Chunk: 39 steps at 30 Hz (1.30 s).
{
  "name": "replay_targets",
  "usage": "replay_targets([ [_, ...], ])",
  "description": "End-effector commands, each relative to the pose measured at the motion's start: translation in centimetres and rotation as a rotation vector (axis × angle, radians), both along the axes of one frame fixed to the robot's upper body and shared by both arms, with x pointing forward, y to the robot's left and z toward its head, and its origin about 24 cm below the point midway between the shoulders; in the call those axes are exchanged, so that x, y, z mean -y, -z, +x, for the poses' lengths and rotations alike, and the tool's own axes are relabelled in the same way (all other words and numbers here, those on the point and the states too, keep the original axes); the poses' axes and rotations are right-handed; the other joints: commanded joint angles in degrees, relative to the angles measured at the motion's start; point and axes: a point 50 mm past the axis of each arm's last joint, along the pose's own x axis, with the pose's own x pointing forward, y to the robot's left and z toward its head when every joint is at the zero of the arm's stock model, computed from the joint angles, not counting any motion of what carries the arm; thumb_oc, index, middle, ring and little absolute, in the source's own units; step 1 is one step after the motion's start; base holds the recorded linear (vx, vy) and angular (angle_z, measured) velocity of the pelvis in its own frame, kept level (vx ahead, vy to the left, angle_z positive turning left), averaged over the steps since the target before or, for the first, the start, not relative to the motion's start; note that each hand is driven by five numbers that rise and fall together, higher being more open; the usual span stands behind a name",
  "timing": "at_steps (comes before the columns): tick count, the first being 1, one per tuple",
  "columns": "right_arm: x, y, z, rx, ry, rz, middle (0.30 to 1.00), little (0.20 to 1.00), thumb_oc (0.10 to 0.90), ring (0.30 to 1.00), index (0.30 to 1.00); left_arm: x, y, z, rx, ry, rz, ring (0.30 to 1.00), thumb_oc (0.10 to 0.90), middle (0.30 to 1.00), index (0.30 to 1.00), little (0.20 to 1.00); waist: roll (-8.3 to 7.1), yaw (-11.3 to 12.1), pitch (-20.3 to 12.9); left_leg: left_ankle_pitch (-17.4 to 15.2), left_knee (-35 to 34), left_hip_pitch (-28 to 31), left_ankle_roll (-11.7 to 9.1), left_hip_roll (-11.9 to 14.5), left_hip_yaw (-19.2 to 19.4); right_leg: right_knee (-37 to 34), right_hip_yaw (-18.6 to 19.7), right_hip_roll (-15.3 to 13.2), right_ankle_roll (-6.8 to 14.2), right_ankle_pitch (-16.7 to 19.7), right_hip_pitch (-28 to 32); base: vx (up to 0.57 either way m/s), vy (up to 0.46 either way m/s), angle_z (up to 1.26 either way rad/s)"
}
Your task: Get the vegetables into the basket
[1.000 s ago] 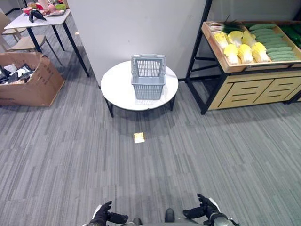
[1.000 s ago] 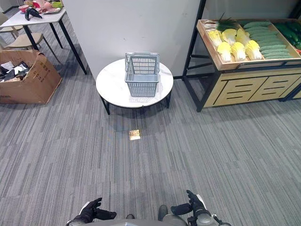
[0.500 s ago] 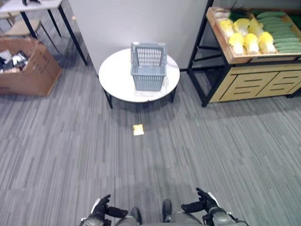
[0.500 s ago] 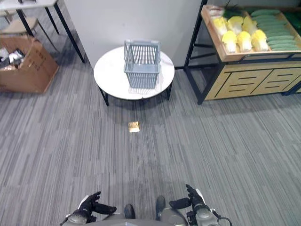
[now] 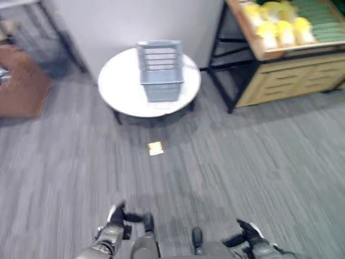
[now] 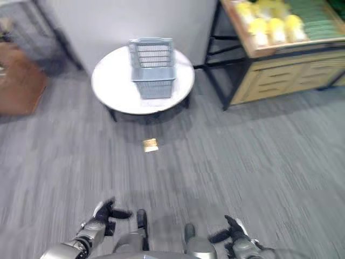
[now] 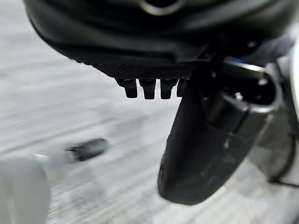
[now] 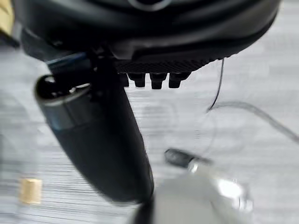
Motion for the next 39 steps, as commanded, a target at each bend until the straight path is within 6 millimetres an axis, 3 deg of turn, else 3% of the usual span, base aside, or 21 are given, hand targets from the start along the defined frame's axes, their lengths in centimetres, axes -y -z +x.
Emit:
replay_targets([
  [1, -0.6, -0.3, 1.1, 0.026, -0.106, -0.007, 1.000, 1.000, 0.900, 1.000, 1.000, 0.0, 1.0, -2.5, -0.090, 0.018, 0.014, 1.000, 0.900, 1.000, 1.000, 1.000, -1.80, 0.8, -1.2, -3.8, 9.9, -8.1, 1.0, 0.8, -1.2, 7.8, 1.8, -2.2, 5.4, 0.0, 1.6, 0.21, 0.215, -0.41],
  [2, -0.9, -0.4, 1.5, 0.038, -0.134, -0.007, 1.000, 1.000, 0.900, 1.000, 1.000, -0.3, 0.9, -2.4, -0.082, 0.031, 0.012, 1.000, 0.900, 1.000, 1.000, 1.000, -1.98, 1.1, -0.6, -4.8, 9.6, -7.4, 2.0, 0.3, -0.9, 12.4, 2.1, -1.9, 6.0, 2.6, -0.9, 0.15, 0.177, -0.34],
  [3, -0.9, -0.4, 1.5, 0.038, -0.134, -0.006, 1.000, 1.000, 0.900, 1.000, 1.000, -0.3, 0.9, -2.4, -0.082, 0.031, 0.012, 1.000, 0.900, 1.000, 1.000, 1.000, -2.00, 1.1, -0.6, -4.8, 9.6, -7.4, 2.0, 0.3, -0.9, 12.4, 2.1, -1.9, 6.0, 2.6, -1.0, 0.19, 0.279, -0.24],
  [4, -1.0, -0.6, 2.2, 0.055, -0.139, 0.001, 1.000, 1.000, 0.900, 1.000, 1.000, -0.5, 0.8, -2.2, -0.078, 0.046, 0.011, 1.000, 0.900, 1.000, 1.000, 1.000, -1.30, 1.0, 0.6, -6.0, 9.4, -5.4, 3.1, 0.0, -0.1, 18.8, 0.4, -1.4, 6.4, 6.0, -4.6, 0.09, 0.156, -0.20],
  [8, -0.9, -0.7, 2.5, 0.062, -0.149, -0.002, 1.000, 1.000, 0.900, 1.000, 1.000, -0.5, 0.8, -2.5, -0.087, 0.085, 0.010, 1.000, 0.900, 1.000, 1.000, 1.000, 0.23, 0.6, 1.9, -7.7, 7.9, -1.0, 4.4, -0.8, 0.4, 25.8, -3.9, -1.2, 6.2, 6.9, -8.8, 0.18, 0.215, -0.14],
  [12, -0.6, -0.7, 2.2, 0.060, -0.143, -0.002, 1.000, 1.000, 0.900, 1.000, 1.000, -0.8, 0.9, -3.1, -0.107, 0.087, 0.008, 1.000, 0.900, 1.000, 1.000, 1.000, 1.34, -0.6, 2.4, -9.4, 6.4, 3.3, 3.7, -1.4, 0.1, 19.2, -7.9, -1.0, 4.4, 2.9, -13.4, 0.27, 0.079, -0.07],
  [13, -0.4, -0.7, 2.1, 0.056, -0.145, -0.011, 1.000, 1.000, 0.900, 1.000, 1.000, -0.7, 1.1, -3.4, -0.120, 0.100, 0.010, 1.000, 0.900, 1.000, 1.000, 1.000, 0.86, -1.2, 2.7, -10.7, 6.6, 4.9, 3.1, -1.9, -0.6, 12.4, -8.3, -2.3, 5.1, 4.5, -14.1, 0.29, -0.034, 0.13],
  [16, -0.2, -0.6, 1.9, 0.051, -0.152, -0.017, 1.000, 1.000, 0.900, 1.000, 1.000, -0.6, 1.1, -3.6, -0.120, 0.107, 0.010, 1.000, 0.900, 1.000, 1.000, 1.000, 0.50, -2.0, 3.0, -11.9, 6.7, 6.8, 2.1, -1.9, -1.7, 5.8, -7.3, -3.3, 6.2, 7.7, -14.4, 0.34, -0.121, 0.36],
  [17, 0.0, -0.6, 1.6, 0.044, -0.168, -0.024, 1.000, 1.000, 0.900, 1.000, 1.000, -0.7, 1.0, -3.3, -0.106, 0.112, 0.018, 1.000, 0.900, 1.000, 1.000, 1.000, 0.24, -2.8, 3.1, -13.0, 6.9, 8.7, 1.1, -1.9, -3.4, 1.1, -4.3, -4.2, 7.3, 10.4, -16.7, 0.36, -0.145, 0.52],
  [20, 0.4, -0.6, 1.1, 0.033, -0.164, -0.032, 1.000, 1.000, 0.900, 1.000, 1.000, -0.9, 0.8, -3.1, -0.086, 0.114, 0.028, 1.000, 0.900, 1.000, 1.000, 1.000, 0.26, -3.0, 3.1, -13.9, 6.9, 10.9, 0.4, -1.6, -4.9, 0.8, -3.6, -4.2, 7.7, 11.3, -16.0, 0.27, -0.137, 0.65],
  [21, 0.9, -0.5, 0.6, 0.017, -0.162, -0.044, 1.000, 1.000, 0.900, 1.000, 1.000, -1.4, 0.4, -2.5, -0.047, 0.084, 0.051, 1.000, 0.900, 1.000, 1.000, 1.000, 0.20, -2.6, 2.2, -13.8, 7.7, 12.1, -0.5, -0.8, -6.1, 1.3, -4.8, -3.9, 7.2, 11.9, -15.0, 0.37, -0.212, 0.75],
  [22, 1.8, -0.7, 0.7, 0.011, -0.170, -0.065, 1.000, 1.000, 0.900, 1.000, 1.000, -3.4, -1.9, 1.8, 0.059, 0.056, 0.098, 1.000, 0.900, 1.000, 1.000, 1.000, 0.96, -3.4, 1.5, -13.8, 7.4, 13.1, -0.8, -0.3, -6.2, 0.9, -4.9, -3.4, 7.0, 12.0, -14.4, 0.41, -0.313, 0.91],
  [23, 2.2, -1.0, 1.1, 0.035, -0.168, -0.083, 1.000, 1.000, 0.900, 1.000, 1.000, -2.0, -1.9, 1.8, 0.122, 0.072, 0.091, 1.000, 0.900, 1.000, 1.000, 1.000, 1.65, -3.6, 1.0, -11.6, 8.5, 12.9, -2.0, 1.5, -6.9, 2.0, -5.5, -2.0, 5.8, 10.8, -13.6, 0.22, -0.178, 0.54],
  [26, 2.8, -1.2, 1.1, 0.044, -0.158, -0.099, 1.000, 1.000, 0.900, 1.000, 1.000, -2.4, -2.0, 1.2, 0.143, 0.056, 0.113, 1.000, 0.900, 1.000, 1.000, 1.000, 2.24, -3.2, 1.0, -9.6, 10.3, 12.2, -3.1, 2.6, -8.0, 3.2, -6.7, -1.1, 5.0, 9.5, -13.5, 0.12, -0.202, 0.10],
  [28, 3.8, -1.9, 2.1, 0.107, -0.118, -0.124, 1.000, 1.000, 0.900, 1.000, 1.000, -2.7, -2.2, 1.3, 0.165, 0.050, 0.145, 1.000, 0.900, 1.000, 1.000, 1.000, 2.07, -2.3, 2.3, -3.7, 19.5, 6.1, -5.0, 3.4, -10.9, 3.6, -8.7, -0.8, 3.0, 7.7, -11.9, 0.09, -0.314, 0.06],
  [30, 4.2, -2.3, 2.7, 0.139, -0.094, -0.127, 1.000, 1.000, 0.900, 1.000, 1.000, -2.9, -2.6, 2.3, 0.183, 0.060, 0.175, 1.000, 0.900, 1.000, 1.000, 1.000, 0.64, -1.8, 3.8, -0.1, 29.1, 1.3, -4.7, 4.9, -9.5, 3.6, -10.4, 0.1, 0.2, 4.1, -8.0, 0.25, -0.402, 0.49],
  [33, 4.5, -2.3, 2.5, 0.136, -0.078, -0.139, 1.000, 1.000, 0.900, 1.000, 1.000, -2.7, -2.9, 2.9, 0.208, 0.077, 0.182, 1.000, 0.900, 1.000, 1.000, 1.000, 0.57, -1.5, 4.4, -0.6, 27.4, -1.6, -4.0, 4.7, -8.6, 3.4, -10.7, -0.1, 0.2, 2.8, -6.2, 0.15, -0.099, 0.17],
  [35, 4.7, -2.4, 2.6, 0.139, -0.071, -0.145, 1.000, 1.000, 0.900, 1.000, 1.000, -2.7, -3.0, 2.9, 0.212, 0.078, 0.182, 1.000, 0.900, 1.000, 1.000, 1.000, 0.45, -0.9, 4.5, -2.2, 23.9, -4.4, -3.4, 4.0, -7.5, 2.8, -10.8, -0.2, 0.6, 2.2, -4.6, 0.22, -0.010, 0.28],
  [36, 4.5, -2.3, 2.5, 0.139, -0.083, -0.151, 1.000, 1.000, 0.900, 1.000, 1.000, -2.7, -2.9, 2.6, 0.222, 0.038, 0.169, 1.000, 0.900, 1.000, 1.000, 1.000, 0.82, -0.1, 4.0, -2.8, 16.1, -7.2, -3.0, 3.5, -6.9, 2.7, -10.5, 0.0, 1.1, 1.0, -3.8, 0.18, 0.039, 0.21],
  [38, 4.5, -2.3, 2.5, 0.139, -0.083, -0.151, 1.000, 1.000, 0.900, 1.000, 1.000, -2.7, -2.9, 2.6, 0.221, 0.038, 0.169, 1.000, 0.900, 1.000, 1.000, 1.000, 0.73, 0.0, 4.2, -2.8, 15.9, -6.8, -3.0, 3.4, -6.7, 2.7, -10.4, 0.0, 1.2, 0.9, -3.6, 0.25, 0.080, -0.04],
  [39, 4.1, -2.1, 2.4, 0.134, -0.102, -0.151, 1.000, 1.000, 0.900, 1.000, 1.000, -2.7, -1.6, 0.6, 0.136, -0.018, 0.120, 1.000, 0.900, 1.000, 1.000, 1.000, 2.30, 1.6, 3.9, 3.6, 6.1, -10.1, -3.8, 3.7, -7.4, 1.7, -8.5, 1.9, 1.4, -0.8, -0.4, 0.43, 0.162, -0.38],
])
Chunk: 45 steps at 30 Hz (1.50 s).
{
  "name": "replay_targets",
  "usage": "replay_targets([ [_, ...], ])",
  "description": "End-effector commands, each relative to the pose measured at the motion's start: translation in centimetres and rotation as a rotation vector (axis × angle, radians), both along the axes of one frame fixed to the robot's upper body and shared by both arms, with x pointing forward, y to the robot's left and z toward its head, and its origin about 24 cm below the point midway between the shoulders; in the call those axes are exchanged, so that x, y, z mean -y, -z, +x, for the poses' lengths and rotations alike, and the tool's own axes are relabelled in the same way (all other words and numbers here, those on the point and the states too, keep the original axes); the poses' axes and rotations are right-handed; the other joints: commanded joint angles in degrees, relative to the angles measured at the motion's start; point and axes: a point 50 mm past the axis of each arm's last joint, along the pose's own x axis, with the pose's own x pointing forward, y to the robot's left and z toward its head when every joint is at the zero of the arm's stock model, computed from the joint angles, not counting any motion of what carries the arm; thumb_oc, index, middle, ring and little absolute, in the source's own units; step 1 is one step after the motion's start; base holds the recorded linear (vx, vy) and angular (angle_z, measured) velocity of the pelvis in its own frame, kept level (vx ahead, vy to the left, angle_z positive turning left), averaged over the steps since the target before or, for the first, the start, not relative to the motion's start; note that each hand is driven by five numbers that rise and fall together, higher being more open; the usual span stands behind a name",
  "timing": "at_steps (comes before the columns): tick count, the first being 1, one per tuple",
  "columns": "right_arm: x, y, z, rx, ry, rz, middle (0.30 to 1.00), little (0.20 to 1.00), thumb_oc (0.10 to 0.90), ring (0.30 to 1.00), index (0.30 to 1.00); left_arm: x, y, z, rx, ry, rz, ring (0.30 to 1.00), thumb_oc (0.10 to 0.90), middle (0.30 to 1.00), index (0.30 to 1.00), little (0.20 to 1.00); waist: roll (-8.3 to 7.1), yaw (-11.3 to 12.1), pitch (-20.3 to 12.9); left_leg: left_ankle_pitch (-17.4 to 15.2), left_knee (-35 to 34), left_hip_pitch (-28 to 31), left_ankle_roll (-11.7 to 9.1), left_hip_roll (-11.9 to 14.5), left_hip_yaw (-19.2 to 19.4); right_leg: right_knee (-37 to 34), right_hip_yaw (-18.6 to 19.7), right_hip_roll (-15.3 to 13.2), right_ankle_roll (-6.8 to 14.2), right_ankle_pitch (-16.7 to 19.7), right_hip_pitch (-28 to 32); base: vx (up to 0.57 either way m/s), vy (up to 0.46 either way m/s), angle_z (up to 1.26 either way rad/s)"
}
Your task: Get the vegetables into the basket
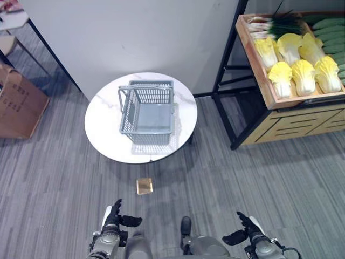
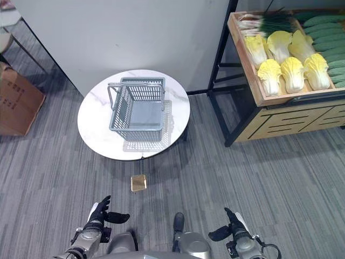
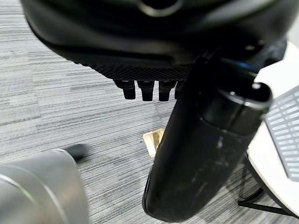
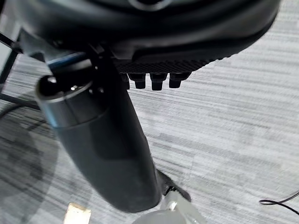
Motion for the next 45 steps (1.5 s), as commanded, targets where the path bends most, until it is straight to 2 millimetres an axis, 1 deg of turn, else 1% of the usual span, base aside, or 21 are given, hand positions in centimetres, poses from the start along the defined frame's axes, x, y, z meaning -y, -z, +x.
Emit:
replay_targets([
  [1, 0.7, -0.3, -0.3, 0.029, 0.005, -0.025, 1.000, 1.000, 0.900, 1.000, 1.000, -1.7, -0.8, 0.6, 0.063, -0.070, -0.004, 1.000, 0.900, 1.000, 1.000, 1.000, 1.53, 1.6, 0.3, 5.7, -4.3, -3.3, 2.7, -1.1, 0.2, 6.3, 4.5, -5.3, 8.3, -7.0, 4.0, 0.43, 0.162, -0.56],
  [2, 0.7, -0.3, -0.3, 0.029, 0.005, -0.025, 1.000, 1.000, 0.900, 1.000, 1.000, -1.7, -0.8, 0.6, 0.062, -0.071, -0.004, 1.000, 0.900, 1.000, 1.000, 1.000, 1.42, 1.7, 0.4, 5.8, -4.5, -2.9, 2.7, -1.2, 0.3, 6.3, 4.6, -5.4, 8.3, -7.1, 4.3, 0.21, 0.091, -0.47],
  [3, 0.7, -0.2, -0.5, 0.021, 0.000, -0.025, 1.000, 1.000, 0.900, 1.000, 1.000, -1.5, -0.4, -0.1, 0.041, -0.079, -0.029, 1.000, 0.900, 1.000, 1.000, 1.000, 1.58, 1.8, 0.1, 5.8, -4.3, -2.2, 2.7, -1.2, 0.6, 6.3, 5.4, -5.2, 8.4, -7.5, 5.2, 0.20, 0.115, -0.59],
  [6, 0.7, 0.0, -1.2, -0.004, 0.002, -0.016, 1.000, 1.000, 0.900, 1.000, 1.000, -1.2, 0.2, -1.4, -0.012, -0.076, -0.095, 1.000, 0.900, 1.000, 1.000, 1.000, 1.55, 1.1, -1.7, 4.6, -5.7, 0.4, 3.8, -1.6, 3.6, 6.5, 6.6, -6.0, 9.1, -8.0, 6.0, 0.29, 0.242, -0.65],
  [10, 0.0, 0.1, -0.7, -0.019, -0.065, -0.007, 1.000, 1.000, 0.900, 1.000, 1.000, -2.0, 0.3, -2.1, -0.039, -0.087, -0.130, 1.000, 0.900, 1.000, 1.000, 1.000, 0.12, 0.7, -3.2, 0.6, -4.4, 3.0, 6.3, -3.7, 6.9, 8.0, 9.4, -9.1, 11.8, -6.1, 5.3, 0.24, 0.298, -0.49],
  [14, -0.8, -0.1, 0.3, -0.001, -0.106, 0.004, 1.000, 1.000, 0.900, 1.000, 1.000, -2.7, 0.0, -1.7, -0.021, -0.112, -0.131, 1.000, 0.900, 1.000, 1.000, 1.000, -0.53, 1.0, -3.5, -1.4, -4.3, 4.4, 7.7, -5.0, 8.3, 10.4, 11.2, -10.0, 13.3, -3.4, 3.9, 0.12, 0.190, -0.25],
  [15, -0.9, -0.1, 0.4, -0.002, -0.112, 0.007, 1.000, 1.000, 0.900, 1.000, 1.000, -2.9, -0.1, -1.6, -0.019, -0.113, -0.129, 1.000, 0.900, 1.000, 1.000, 1.000, -0.59, 1.1, -3.5, -1.7, -4.5, 4.8, 8.0, -5.3, 8.4, 11.3, 11.3, -10.0, 13.5, -3.0, 3.4, 0.13, 0.255, -0.04],
  [16, -1.3, -0.2, 1.0, 0.011, -0.134, 0.009, 1.000, 1.000, 0.900, 1.000, 1.000, -3.3, -0.3, -1.4, -0.013, -0.121, -0.114, 1.000, 0.900, 1.000, 1.000, 1.000, -0.39, 1.1, -3.0, -2.4, -5.3, 6.4, 9.0, -5.9, 8.8, 17.2, 11.7, -9.3, 14.0, -1.0, 0.7, 0.11, 0.232, 0.06],
  [18, -1.5, -0.2, 1.2, 0.016, -0.141, 0.012, 1.000, 1.000, 0.900, 1.000, 1.000, -3.8, -0.4, -1.4, -0.014, -0.129, -0.099, 1.000, 0.900, 1.000, 1.000, 1.000, 0.15, 0.9, -2.4, -2.8, -5.7, 7.5, 9.6, -6.0, 8.8, 21.8, 11.4, -8.1, 14.1, -0.3, -1.2, 0.07, 0.164, -0.07],
  [22, -1.6, -0.3, 1.4, 0.026, -0.148, 0.013, 1.000, 1.000, 0.900, 1.000, 1.000, -4.2, -0.6, -1.3, -0.016, -0.117, -0.075, 1.000, 0.900, 1.000, 1.000, 1.000, 0.62, 0.4, -1.9, -3.5, -6.2, 9.1, 9.5, -6.4, 8.3, 22.2, 9.8, -8.1, 13.7, -0.8, -3.4, 0.08, 0.059, -0.07],
  [25, -1.4, -0.2, 1.1, 0.019, -0.137, 0.008, 1.000, 1.000, 0.900, 1.000, 1.000, -4.7, -0.8, -1.2, -0.011, -0.140, -0.057, 1.000, 0.900, 1.000, 1.000, 1.000, 0.99, 0.3, -1.7, -4.2, -6.0, 9.8, 8.7, -5.8, 7.4, 16.2, 7.8, -10.5, 13.4, -1.1, -4.4, 0.12, -0.090, 0.00],
  [26, -1.3, -0.2, 0.9, 0.010, -0.132, 0.004, 1.000, 1.000, 0.900, 1.000, 1.000, -5.1, -1.0, -1.0, -0.013, -0.145, -0.041, 1.000, 0.900, 1.000, 1.000, 1.000, 0.54, 0.0, -1.3, -5.2, -4.9, 10.1, 7.9, -5.5, 6.3, 11.3, 8.7, -12.4, 13.8, 0.5, -5.5, 0.16, -0.182, 0.12],
  [28, -1.2, -0.1, 0.6, -0.003, -0.134, -0.001, 1.000, 1.000, 0.900, 1.000, 1.000, -5.3, -1.0, -1.1, -0.019, -0.144, -0.027, 1.000, 0.900, 1.000, 1.000, 1.000, -0.07, -0.5, -0.9, -6.2, -3.5, 10.9, 7.4, -5.3, 5.5, 9.8, 9.8, -13.3, 14.4, 2.5, -5.9, 0.13, -0.147, 0.20],
  [30, -1.2, 0.0, 0.5, -0.005, -0.131, -0.001, 1.000, 1.000, 0.900, 1.000, 1.000, -5.5, -1.0, -1.3, -0.023, -0.154, -0.024, 1.000, 0.900, 1.000, 1.000, 1.000, -0.34, -0.6, -0.7, -6.5, -3.2, 11.4, 7.2, -5.0, 5.3, 10.5, 10.0, -13.2, 14.6, 2.8, -6.3, 0.09, -0.104, 0.32],
  [33, -0.9, 0.0, 0.2, -0.016, -0.135, -0.008, 1.000, 1.000, 0.900, 1.000, 1.000, -5.7, -0.9, -1.8, -0.031, -0.184, -0.027, 1.000, 0.900, 1.000, 1.000, 1.000, -0.86, -0.4, -1.2, -6.7, -2.7, 12.0, 6.6, -4.5, 5.0, 9.7, 8.5, -12.6, 14.1, 1.6, -4.9, 0.09, -0.189, 0.52],
  [34, -0.2, -0.1, 0.0, -0.021, -0.131, -0.023, 1.000, 1.000, 0.900, 1.000, 1.000, -5.7, -0.6, -2.4, -0.042, -0.206, -0.037, 1.000, 0.900, 1.000, 1.000, 1.000, -0.42, -0.3, -1.9, -5.8, -3.9, 12.6, 5.9, -3.6, 4.7, 8.3, 7.5, -11.6, 13.6, 0.8, -3.4, 0.11, -0.244, 0.23],
  [38, 0.8, -0.5, 0.2, -0.010, -0.119, -0.050, 1.000, 1.000, 0.900, 1.000, 1.000, -5.2, -0.4, -2.5, -0.044, -0.200, -0.061, 1.000, 0.900, 1.000, 1.000, 1.000, 0.39, -0.2, -2.4, -4.5, -5.3, 12.8, 4.9, -2.6, 4.1, 7.0, 6.3, -10.4, 12.8, -0.1, -2.0, 0.04, -0.137, 0.08],
  [40, 1.8, -1.0, 0.7, 0.012, -0.104, -0.074, 1.000, 1.000, 0.900, 1.000, 1.000, -4.8, -0.3, -2.4, -0.043, -0.179, -0.074, 1.000, 0.900, 1.000, 1.000, 1.000, 0.82, -0.2, -2.5, -3.6, -6.1, 12.7, 4.4, -1.9, 3.7, 6.3, 5.7, -9.8, 12.4, -0.6, -1.4, 0.02, -0.155, 0.09],
  [41, 3.0, -2.0, 1.7, 0.068, -0.083, -0.098, 1.000, 1.000, 0.900, 1.000, 1.000, -4.7, -0.4, -2.3, -0.035, -0.166, -0.083, 1.000, 0.900, 1.000, 1.000, 1.000, 1.17, -0.3, -2.6, -2.8, -6.9, 12.7, 3.9, -1.4, 3.4, 5.9, 5.2, -9.3, 12.1, -1.0, -0.9, 0.03, -0.135, 0.10],
  [43, 3.6, -2.7, 2.3, 0.104, -0.078, -0.112, 1.000, 1.000, 0.900, 1.000, 1.000, -4.7, -0.4, -2.2, -0.025, -0.169, -0.090, 1.000, 0.900, 1.000, 1.000, 1.000, 1.34, -0.4, -2.7, -2.6, -7.3, 12.8, 3.8, -1.2, 3.3, 5.7, 5.1, -9.1, 12.0, -1.1, -0.7, 0.02, -0.067, 0.12],
  [45, 5.0, -4.3, 3.7, 0.190, -0.066, -0.146, 1.000, 1.000, 0.900, 1.000, 1.000, -4.8, -0.5, -2.4, -0.018, -0.169, -0.100, 1.000, 0.900, 1.000, 1.000, 1.000, 1.64, -0.5, -3.0, -2.2, -8.0, 13.0, 3.6, -1.1, 3.3, 5.1, 5.1, -8.8, 12.0, -1.1, -0.2, 0.03, -0.033, 0.07],
])
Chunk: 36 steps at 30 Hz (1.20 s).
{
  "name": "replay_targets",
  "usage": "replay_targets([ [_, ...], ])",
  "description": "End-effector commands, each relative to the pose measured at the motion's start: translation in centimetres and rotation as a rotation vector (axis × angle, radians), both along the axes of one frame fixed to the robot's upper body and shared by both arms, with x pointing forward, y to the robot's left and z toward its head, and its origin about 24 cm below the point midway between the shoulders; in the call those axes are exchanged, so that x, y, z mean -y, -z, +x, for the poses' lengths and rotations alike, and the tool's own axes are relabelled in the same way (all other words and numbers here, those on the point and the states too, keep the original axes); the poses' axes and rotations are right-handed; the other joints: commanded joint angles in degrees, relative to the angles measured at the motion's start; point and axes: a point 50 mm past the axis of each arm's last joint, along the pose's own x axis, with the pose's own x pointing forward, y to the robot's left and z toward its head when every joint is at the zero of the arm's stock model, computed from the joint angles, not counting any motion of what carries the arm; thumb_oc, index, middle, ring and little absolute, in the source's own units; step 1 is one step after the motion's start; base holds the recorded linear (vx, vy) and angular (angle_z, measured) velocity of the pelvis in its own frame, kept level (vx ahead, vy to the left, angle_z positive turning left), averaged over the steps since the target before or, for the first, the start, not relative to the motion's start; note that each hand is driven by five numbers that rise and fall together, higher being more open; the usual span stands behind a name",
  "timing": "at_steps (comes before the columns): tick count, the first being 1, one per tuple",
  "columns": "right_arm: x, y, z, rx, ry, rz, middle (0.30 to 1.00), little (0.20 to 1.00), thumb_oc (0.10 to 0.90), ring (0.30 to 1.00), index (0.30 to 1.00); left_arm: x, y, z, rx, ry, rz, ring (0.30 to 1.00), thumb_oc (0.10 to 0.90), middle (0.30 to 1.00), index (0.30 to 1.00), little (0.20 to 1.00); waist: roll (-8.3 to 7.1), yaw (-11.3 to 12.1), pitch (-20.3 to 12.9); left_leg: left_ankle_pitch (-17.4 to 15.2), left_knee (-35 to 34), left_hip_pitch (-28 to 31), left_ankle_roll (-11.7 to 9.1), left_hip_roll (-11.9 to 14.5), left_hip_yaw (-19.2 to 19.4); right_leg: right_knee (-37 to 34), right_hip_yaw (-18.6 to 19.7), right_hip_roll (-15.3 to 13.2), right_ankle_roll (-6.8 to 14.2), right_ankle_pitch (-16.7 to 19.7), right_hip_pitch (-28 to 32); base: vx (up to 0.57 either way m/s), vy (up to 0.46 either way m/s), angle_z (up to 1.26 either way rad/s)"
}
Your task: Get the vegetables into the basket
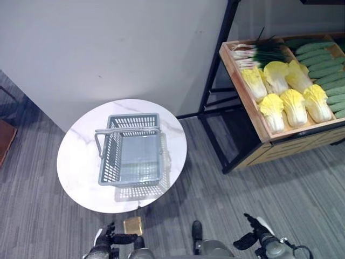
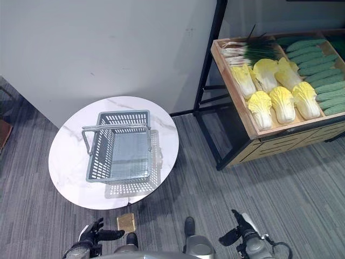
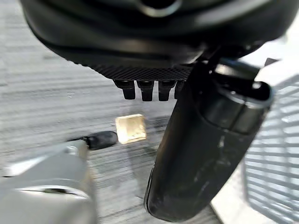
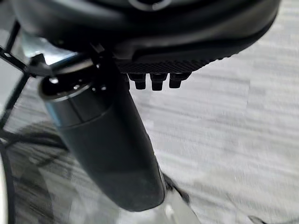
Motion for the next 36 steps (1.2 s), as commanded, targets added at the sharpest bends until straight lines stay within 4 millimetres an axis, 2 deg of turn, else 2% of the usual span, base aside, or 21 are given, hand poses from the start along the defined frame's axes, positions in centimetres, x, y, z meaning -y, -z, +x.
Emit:
replay_targets([
  [1, 1.1, -3.0, 4.1, 0.207, -0.008, -0.034, 1.000, 1.000, 0.900, 1.000, 1.000, -3.1, -1.5, 1.4, 0.065, -0.010, 0.083, 1.000, 0.900, 1.000, 1.000, 1.000, -2.84, -0.7, -0.6, -1.3, 0.3, -0.1, -0.3, -3.8, -0.5, 4.5, 1.3, -4.8, 4.6, -4.6, 0.5, 0.00, 0.000, 0.00],
  [2, 1.7, -3.9, 4.8, 0.250, -0.010, -0.053, 1.000, 1.000, 0.900, 1.000, 1.000, -3.0, -1.5, 1.3, 0.066, -0.007, 0.082, 1.000, 0.900, 1.000, 1.000, 1.000, -2.73, -0.8, -0.7, -1.3, 0.0, 0.0, -0.3, -3.9, -0.4, 4.2, 1.3, -4.8, 4.6, -4.5, 0.7, 0.02, 0.001, -0.03],
  [3, 2.8, -6.3, 6.6, 0.353, -0.050, -0.115, 1.000, 1.000, 0.900, 1.000, 1.000, -3.0, -1.4, 1.1, 0.069, -0.012, 0.078, 1.000, 0.900, 1.000, 1.000, 1.000, -2.63, -0.8, -1.0, -1.3, 0.0, -0.1, -0.3, -3.8, -0.2, 3.3, 1.1, -4.9, 4.8, -4.2, 1.0, 0.01, 0.011, -0.04],
  [4, 2.9, -8.3, 8.0, 0.418, -0.151, -0.173, 1.000, 1.000, 0.900, 1.000, 1.000, -2.9, -1.4, 0.9, 0.073, -0.017, 0.074, 1.000, 0.900, 1.000, 1.000, 1.000, -2.63, -0.9, -1.2, -1.4, 0.0, -0.2, -0.3, -3.9, -0.1, 3.0, 1.1, -5.1, 5.0, -3.9, 1.1, 0.01, 0.007, -0.04],
  [5, 2.9, -8.3, 8.0, 0.417, -0.151, -0.174, 1.000, 1.000, 0.900, 1.000, 1.000, -2.9, -1.4, 0.9, 0.073, -0.017, 0.073, 1.000, 0.900, 1.000, 1.000, 1.000, -2.57, -0.9, -1.1, -1.4, 0.0, -0.1, -0.3, -3.8, -0.1, 3.0, 1.1, -5.1, 5.0, -3.9, 1.2, 0.00, 0.011, -0.03],
  [7, 2.6, -11.9, 10.0, 0.510, -0.364, -0.314, 1.000, 1.000, 0.900, 1.000, 1.000, -2.7, -1.4, 0.9, 0.081, -0.015, 0.067, 1.000, 0.900, 1.000, 1.000, 1.000, -2.54, -0.9, -1.2, -1.7, 0.0, -0.1, -0.3, -4.0, -0.1, 2.4, 1.0, -5.2, 5.2, -3.6, 1.5, 0.01, 0.017, 0.00],
  [8, 2.0, -15.3, 11.8, 0.606, -0.516, -0.432, 1.000, 1.000, 0.900, 1.000, 1.000, -2.5, -1.3, 0.7, 0.079, -0.007, 0.061, 1.000, 0.900, 1.000, 1.000, 1.000, -2.63, -0.8, -1.4, -2.0, 0.0, -0.1, -0.3, -4.2, -0.1, 1.8, 1.0, -5.6, 5.4, -3.3, 1.9, 0.00, 0.000, 0.00],
  [9, 2.0, -15.4, 11.7, 0.605, -0.516, -0.433, 1.000, 1.000, 0.900, 1.000, 1.000, -2.4, -1.2, 0.7, 0.079, -0.006, 0.060, 1.000, 0.900, 1.000, 1.000, 1.000, -2.59, -0.8, -1.4, -2.0, 0.0, -0.1, -0.3, -4.2, -0.1, 1.7, 0.9, -5.6, 5.4, -3.3, 1.9, 0.01, 0.034, -0.01],
  [10, 1.2, -17.2, 12.5, 0.662, -0.600, -0.481, 1.000, 1.000, 0.900, 1.000, 1.000, -2.4, -1.2, 0.5, 0.074, -0.012, 0.058, 1.000, 0.900, 1.000, 1.000, 1.000, -2.63, -0.7, -1.4, -2.1, 0.0, 0.0, -0.2, -4.2, -0.1, 1.6, 0.9, -5.7, 5.5, -3.2, 2.0, 0.01, 0.040, 0.01],
  [11, -0.9, -20.8, 13.9, 0.800, -0.732, -0.540, 1.000, 1.000, 0.900, 1.000, 1.000, -2.2, -1.1, 0.4, 0.066, -0.008, 0.062, 1.000, 0.900, 1.000, 1.000, 1.000, -2.80, -0.3, -1.4, -2.4, 0.0, 0.0, -0.1, -4.4, -0.2, 1.5, 0.9, -5.9, 5.6, -3.1, 2.2, 0.02, 0.051, 0.01],
  [12, -1.4, -21.9, 14.2, 0.840, -0.770, -0.565, 1.000, 1.000, 0.900, 1.000, 1.000, -2.3, -1.0, 0.3, 0.061, -0.005, 0.066, 1.000, 0.900, 1.000, 1.000, 1.000, -2.84, -0.1, -1.5, -2.6, 0.0, 0.0, 0.0, -4.6, -0.3, 1.4, 0.9, -6.0, 5.6, -3.1, 2.4, 0.01, 0.038, 0.02],
  [13, -1.4, -22.0, 14.2, 0.840, -0.771, -0.566, 1.000, 1.000, 0.900, 1.000, 1.000, -2.2, -1.0, 0.3, 0.061, -0.005, 0.065, 1.000, 0.900, 1.000, 1.000, 1.000, -2.81, -0.1, -1.5, -2.6, 0.0, 0.1, 0.0, -4.6, -0.3, 1.4, 0.9, -6.1, 5.7, -3.1, 2.4, 0.00, 0.000, 0.00],
  [15, -3.3, -24.4, 15.0, 0.964, -0.828, -0.571, 1.000, 1.000, 0.900, 1.000, 1.000, -2.1, -0.9, 0.1, 0.046, 0.005, 0.073, 1.000, 0.900, 1.000, 1.000, 1.000, -2.89, 0.5, -1.5, -2.7, 0.0, 0.0, 0.2, -4.7, -0.4, 1.3, 0.8, -6.3, 5.7, -3.0, 2.6, 0.00, 0.032, 0.07],
  [17, -4.8, -25.3, 15.6, 1.026, -0.860, -0.556, 1.000, 1.000, 0.900, 1.000, 1.000, -2.1, -1.0, 0.3, 0.052, 0.006, 0.079, 1.000, 0.900, 1.000, 1.000, 1.000, -2.93, 1.0, -1.4, -2.8, 0.0, -0.1, 0.3, -5.0, -0.6, 1.1, 0.7, -6.5, 5.8, -2.9, 2.7, -0.01, 0.043, 0.06],
  [22, -11.1, -28.0, 18.0, 1.222, -0.909, -0.316, 1.000, 1.000, 0.900, 1.000, 1.000, -1.8, -1.5, 1.6, 0.097, 0.043, 0.084, 1.000, 0.900, 1.000, 1.000, 1.000, -2.92, 3.1, -0.6, -2.7, 0.0, -0.8, 0.6, -5.4, -1.2, 0.8, 0.1, -7.1, 5.9, -2.6, 2.7, -0.03, 0.027, 0.10],
  [26, -14.4, -29.3, 20.1, 1.289, -0.876, -0.182, 1.000, 1.000, 0.900, 1.000, 1.000, -1.5, -2.2, 3.1, 0.164, 0.065, 0.070, 1.000, 0.900, 1.000, 1.000, 1.000, -2.82, 4.5, 0.7, -2.1, 0.0, -2.1, 0.5, -5.6, -1.7, 0.7, -0.4, -7.4, 5.8, -2.1, 1.9, -0.06, 0.020, 0.12],
  [31, -16.1, -31.2, 22.7, 1.307, -0.836, -0.185, 1.000, 1.000, 0.900, 1.000, 1.000, -1.4, -3.4, 4.9, 0.250, 0.099, 0.053, 1.000, 0.900, 1.000, 1.000, 1.000, -2.90, 6.0, 2.4, -1.2, 0.0, -4.6, 0.4, -5.7, -2.6, 0.7, -0.6, -7.5, 5.7, -1.4, 0.0, -0.07, 0.008, 0.14],
  [32, -16.3, -32.3, 23.6, 1.313, -0.826, -0.215, 1.000, 1.000, 0.900, 1.000, 1.000, -1.5, -4.2, 6.0, 0.300, 0.121, 0.048, 1.000, 0.900, 1.000, 1.000, 1.000, -2.91, 6.8, 3.0, -0.7, 0.0, -5.9, 0.3, -5.6, -3.1, 0.8, -0.8, -7.5, 5.7, -1.0, -1.0, -0.07, 0.003, 0.06],
  [36, -16.4, -32.5, 24.9, 1.285, -0.773, -0.221, 1.000, 1.000, 0.900, 1.000, 1.000, -1.6, -5.1, 7.1, 0.347, 0.150, 0.047, 1.000, 0.900, 1.000, 1.000, 1.000, -2.93, 7.5, 3.5, -0.1, 0.0, -7.8, 0.2, -5.7, -3.6, 0.8, -1.1, -7.6, 5.8, -0.5, -2.5, -0.05, 0.010, 0.10],
])
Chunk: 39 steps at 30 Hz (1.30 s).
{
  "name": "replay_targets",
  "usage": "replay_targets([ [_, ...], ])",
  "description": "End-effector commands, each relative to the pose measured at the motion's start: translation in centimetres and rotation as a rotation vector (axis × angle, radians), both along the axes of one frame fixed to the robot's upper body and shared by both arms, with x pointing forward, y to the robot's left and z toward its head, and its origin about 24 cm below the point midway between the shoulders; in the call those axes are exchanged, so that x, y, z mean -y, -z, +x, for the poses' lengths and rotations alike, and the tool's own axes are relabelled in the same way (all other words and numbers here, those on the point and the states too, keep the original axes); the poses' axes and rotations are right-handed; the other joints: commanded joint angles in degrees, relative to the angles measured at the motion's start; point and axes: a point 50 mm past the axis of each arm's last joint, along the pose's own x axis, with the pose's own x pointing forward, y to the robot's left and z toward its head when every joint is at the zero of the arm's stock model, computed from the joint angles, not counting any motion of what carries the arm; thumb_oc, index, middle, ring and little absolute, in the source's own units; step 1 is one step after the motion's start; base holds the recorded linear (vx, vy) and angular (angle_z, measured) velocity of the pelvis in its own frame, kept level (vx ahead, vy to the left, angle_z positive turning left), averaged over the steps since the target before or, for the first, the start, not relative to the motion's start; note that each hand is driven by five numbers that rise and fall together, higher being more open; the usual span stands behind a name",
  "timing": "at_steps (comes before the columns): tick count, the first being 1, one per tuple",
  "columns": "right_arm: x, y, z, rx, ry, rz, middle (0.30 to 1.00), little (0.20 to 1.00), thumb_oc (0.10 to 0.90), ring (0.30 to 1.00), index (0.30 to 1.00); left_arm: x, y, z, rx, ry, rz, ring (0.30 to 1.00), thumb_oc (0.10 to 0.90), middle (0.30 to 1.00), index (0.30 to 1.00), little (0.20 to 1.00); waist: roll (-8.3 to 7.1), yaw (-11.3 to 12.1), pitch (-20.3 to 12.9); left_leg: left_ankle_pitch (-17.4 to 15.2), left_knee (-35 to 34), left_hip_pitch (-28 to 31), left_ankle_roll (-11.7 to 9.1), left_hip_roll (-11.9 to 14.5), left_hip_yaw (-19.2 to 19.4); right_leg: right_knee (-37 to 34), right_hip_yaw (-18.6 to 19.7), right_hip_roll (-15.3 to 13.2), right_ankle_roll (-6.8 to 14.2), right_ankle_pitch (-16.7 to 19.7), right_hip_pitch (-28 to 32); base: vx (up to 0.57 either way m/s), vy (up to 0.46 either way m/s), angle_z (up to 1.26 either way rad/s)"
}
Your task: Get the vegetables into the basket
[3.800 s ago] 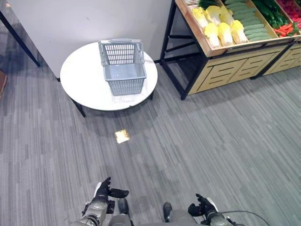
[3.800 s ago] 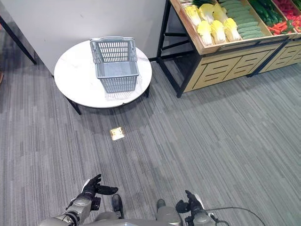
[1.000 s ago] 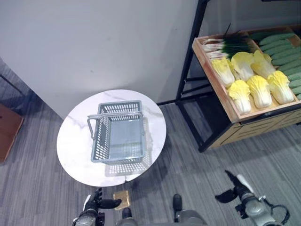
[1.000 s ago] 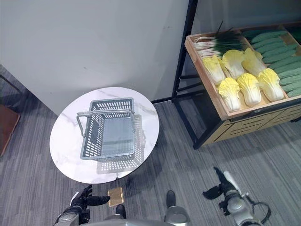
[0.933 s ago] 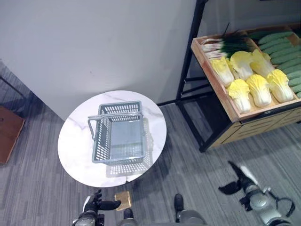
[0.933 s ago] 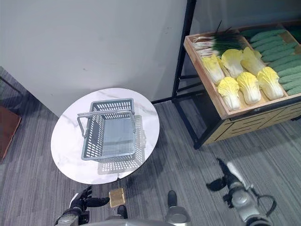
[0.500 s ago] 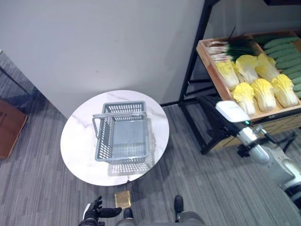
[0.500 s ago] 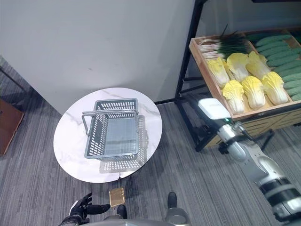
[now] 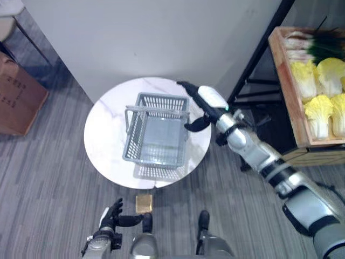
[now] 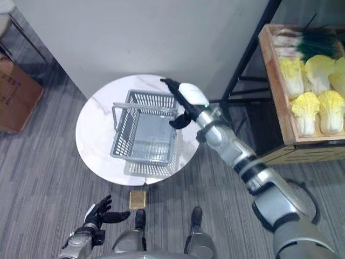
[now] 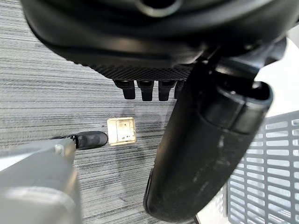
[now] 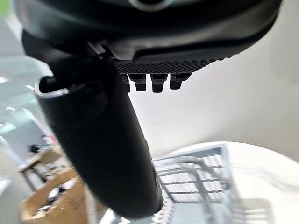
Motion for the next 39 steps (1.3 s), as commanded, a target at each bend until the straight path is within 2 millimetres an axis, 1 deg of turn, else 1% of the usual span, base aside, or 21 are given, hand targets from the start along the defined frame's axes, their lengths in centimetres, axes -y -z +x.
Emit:
replay_targets([
  [1, -0.9, -5.4, 1.1, 0.169, -0.004, 0.089, 1.000, 1.000, 0.900, 1.000, 1.000, -1.5, -2.5, 3.1, 0.134, 0.053, 0.049, 1.000, 0.900, 1.000, 1.000, 1.000, -0.82, -0.1, -1.0, -2.2, 0.0, -0.1, -0.2, -1.5, 0.0, 0.8, 1.6, -3.4, 4.5, -3.1, 2.8, -0.02, 0.015, 0.09],
  [2, -1.0, -5.4, 1.1, 0.169, -0.004, 0.089, 1.000, 1.000, 0.900, 1.000, 1.000, -1.5, -2.5, 3.1, 0.134, 0.053, 0.049, 1.000, 0.900, 1.000, 1.000, 1.000, -0.83, -0.1, -1.0, -2.2, 0.0, -0.2, -0.2, -1.5, 0.0, 0.8, 1.6, -3.4, 4.5, -3.1, 2.8, -0.02, 0.037, 0.09],
  [3, -0.8, -5.1, 1.6, 0.136, 0.029, 0.156, 1.000, 1.000, 0.900, 1.000, 1.000, -1.4, -3.0, 3.7, 0.160, 0.067, 0.046, 1.000, 0.900, 1.000, 1.000, 1.000, -0.86, 0.2, -0.6, -2.1, 0.0, -0.7, -0.1, -1.7, -0.4, 0.8, 1.5, -3.6, 4.5, -3.1, 2.5, 0.00, 0.022, 0.07],
  [6, -0.7, -5.0, 2.0, 0.117, 0.046, 0.150, 1.000, 1.000, 0.900, 1.000, 1.000, -1.4, -3.5, 4.2, 0.189, 0.079, 0.047, 1.000, 0.900, 1.000, 1.000, 1.000, -0.88, 0.6, -0.3, -2.1, 0.0, -1.1, 0.0, -1.9, -0.6, 0.8, 1.4, -3.8, 4.5, -3.1, 2.4, 0.00, 0.037, 0.04],
  [7, -0.6, -5.3, 2.3, 0.116, 0.061, 0.143, 1.000, 1.000, 0.900, 1.000, 1.000, -1.6, -4.1, 4.7, 0.214, 0.094, 0.048, 1.000, 0.900, 1.000, 1.000, 1.000, -0.79, 1.0, 0.3, -1.9, 0.0, -1.6, 0.0, -2.1, -1.0, 1.0, 1.2, -3.9, 4.6, -3.1, 2.1, -0.01, 0.031, 0.04],
  [9, -0.3, -5.2, 2.6, 0.099, 0.083, 0.173, 1.000, 1.000, 0.900, 1.000, 1.000, -1.4, -4.5, 5.1, 0.232, 0.117, 0.050, 1.000, 0.900, 1.000, 1.000, 1.000, -0.68, 1.3, 0.5, -1.9, 0.0, -1.9, 0.1, -2.3, -1.2, 1.1, 1.0, -4.1, 4.7, -3.0, 1.9, -0.01, 0.034, 0.05],
  [12, -0.2, -5.0, 2.9, 0.079, 0.104, 0.189, 1.000, 1.000, 0.900, 1.000, 1.000, -1.4, -4.6, 5.3, 0.233, 0.134, 0.053, 1.000, 0.900, 1.000, 1.000, 1.000, -0.56, 1.7, 0.7, -1.8, 0.0, -2.4, 0.3, -2.6, -1.4, 1.1, 0.8, -4.5, 4.9, -2.9, 1.7, 0.01, 0.044, 0.07],
  [14, -0.1, -5.0, 3.0, 0.075, 0.112, 0.197, 1.000, 1.000, 0.900, 1.000, 1.000, -1.3, -4.5, 5.3, 0.231, 0.133, 0.052, 1.000, 0.900, 1.000, 1.000, 1.000, -0.60, 1.8, 0.7, -1.9, 0.0, -2.5, 0.3, -2.7, -1.5, 1.1, 0.8, -4.6, 4.9, -2.9, 1.7, 0.02, 0.027, 0.06],
  [17, -0.6, -5.6, 3.0, 0.090, 0.101, 0.238, 1.000, 1.000, 0.900, 1.000, 1.000, -1.1, -4.3, 5.2, 0.222, 0.127, 0.050, 1.000, 0.900, 1.000, 1.000, 1.000, -0.49, 2.2, 0.9, -2.0, 0.0, -2.7, 0.6, -3.1, -1.7, 1.2, 0.7, -4.9, 5.0, -2.9, 1.6, 0.01, 0.040, 0.03],
  [22, -1.9, -6.7, 2.7, 0.125, 0.050, 0.266, 1.000, 1.000, 0.900, 1.000, 1.000, -1.2, -3.9, 4.9, 0.203, 0.105, 0.061, 1.000, 0.900, 1.000, 1.000, 1.000, -0.75, 2.3, 0.9, -2.2, 0.0, -2.7, 0.7, -3.4, -1.8, 1.3, 0.6, -5.2, 5.2, -3.0, 1.6, 0.01, 0.013, 0.01],
  [25, -2.5, -7.6, 2.6, 0.150, 0.027, 0.247, 1.000, 1.000, 0.900, 1.000, 1.000, -1.3, -3.6, 4.7, 0.187, 0.091, 0.064, 1.000, 0.900, 1.000, 1.000, 1.000, -1.07, 2.3, 0.9, -2.2, 0.0, -2.6, 0.7, -3.5, -1.9, 1.4, 0.5, -5.2, 5.2, -3.0, 1.8, 0.01, 0.011, 0.04],
  [26, -2.5, -7.6, 2.6, 0.150, 0.027, 0.247, 1.000, 1.000, 0.900, 1.000, 1.000, -1.3, -3.6, 4.7, 0.187, 0.091, 0.064, 1.000, 0.900, 1.000, 1.000, 1.000, -1.06, 2.3, 0.9, -2.2, 0.0, -2.6, 0.7, -3.5, -1.9, 1.4, 0.5, -5.2, 5.2, -3.0, 1.8, 0.00, 0.000, 0.00],
  [29, -3.0, -8.5, 2.4, 0.177, -0.002, 0.190, 1.000, 1.000, 0.900, 1.000, 1.000, -1.7, -3.2, 4.3, 0.162, 0.068, 0.072, 1.000, 0.900, 1.000, 1.000, 1.000, -1.69, 2.1, 0.8, -2.3, 0.0, -2.4, 0.7, -3.3, -1.7, 1.5, 0.6, -5.1, 5.1, -3.0, 1.9, 0.00, 0.000, 0.00],
  [31, -3.5, -8.6, 2.5, 0.159, -0.015, 0.178, 1.000, 1.000, 0.900, 1.000, 1.000, -2.0, -2.9, 3.7, 0.134, 0.056, 0.078, 1.000, 0.900, 1.000, 1.000, 1.000, -2.33, 1.9, 0.7, -2.4, 0.0, -2.1, 0.6, -3.0, -1.5, 1.7, 0.8, -4.9, 5.0, -3.1, 1.9, 0.00, 0.000, 0.00],
  [33, -3.8, -8.6, 2.6, 0.152, -0.019, 0.173, 1.000, 1.000, 0.900, 1.000, 1.000, -2.2, -2.5, 3.2, 0.110, 0.042, 0.081, 1.000, 0.900, 1.000, 1.000, 1.000, -2.65, 1.8, 0.7, -2.5, 0.0, -1.9, 0.7, -3.0, -1.4, 1.7, 1.1, -4.9, 5.0, -3.1, 1.9, 0.00, 0.000, 0.00],
  [36, -3.9, -8.2, 3.1, 0.134, 0.008, 0.157, 1.000, 1.000, 0.900, 1.000, 1.000, -2.0, -2.3, 3.2, 0.104, 0.041, 0.075, 1.000, 0.900, 1.000, 1.000, 1.000, -2.67, 2.0, 0.8, -2.4, 0.0, -2.1, 0.7, -3.0, -1.3, 1.6, 1.1, -4.9, 4.9, -3.0, 1.8, 0.00, 0.000, 0.00],
  [39, -3.5, -8.0, 3.6, 0.120, 0.048, 0.166, 1.000, 1.000, 0.900, 1.000, 1.000, -1.6, -2.5, 3.5, 0.118, 0.053, 0.066, 1.000, 0.900, 1.000, 1.000, 1.000, -2.38, 2.4, 1.0, -2.3, 0.0, -2.4, 0.6, -3.1, -1.5, 1.6, 1.0, -4.9, 4.9, -2.9, 1.6, 0.00, 0.000, 0.00],
])
